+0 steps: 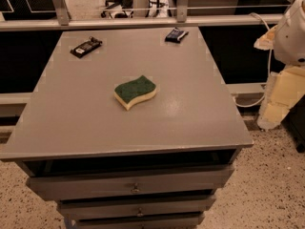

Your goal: Move sponge near rxbar chocolate

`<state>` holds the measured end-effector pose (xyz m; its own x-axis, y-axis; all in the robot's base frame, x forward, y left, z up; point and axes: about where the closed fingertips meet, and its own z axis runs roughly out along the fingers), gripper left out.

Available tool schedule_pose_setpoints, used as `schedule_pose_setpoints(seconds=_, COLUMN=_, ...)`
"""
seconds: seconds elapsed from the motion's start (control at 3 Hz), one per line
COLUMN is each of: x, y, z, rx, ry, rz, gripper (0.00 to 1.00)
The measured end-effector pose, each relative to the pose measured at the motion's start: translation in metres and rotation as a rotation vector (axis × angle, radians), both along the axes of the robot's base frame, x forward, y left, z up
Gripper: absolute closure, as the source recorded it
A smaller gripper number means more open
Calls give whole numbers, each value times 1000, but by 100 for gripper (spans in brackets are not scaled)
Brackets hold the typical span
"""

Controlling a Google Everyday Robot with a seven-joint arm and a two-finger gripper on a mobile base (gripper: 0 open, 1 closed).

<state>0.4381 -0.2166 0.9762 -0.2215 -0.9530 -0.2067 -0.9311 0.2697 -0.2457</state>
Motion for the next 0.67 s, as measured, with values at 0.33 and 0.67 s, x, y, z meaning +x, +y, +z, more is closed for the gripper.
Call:
schedule_pose_setpoints(seconds=0.33, x=0, y=0, z=0, rx=0, ry=0, rz=0, gripper=0)
schedule_pose_setpoints(seconds=0.67, x=0, y=2, z=3, rx=25, ry=-13, rz=-6, gripper=0)
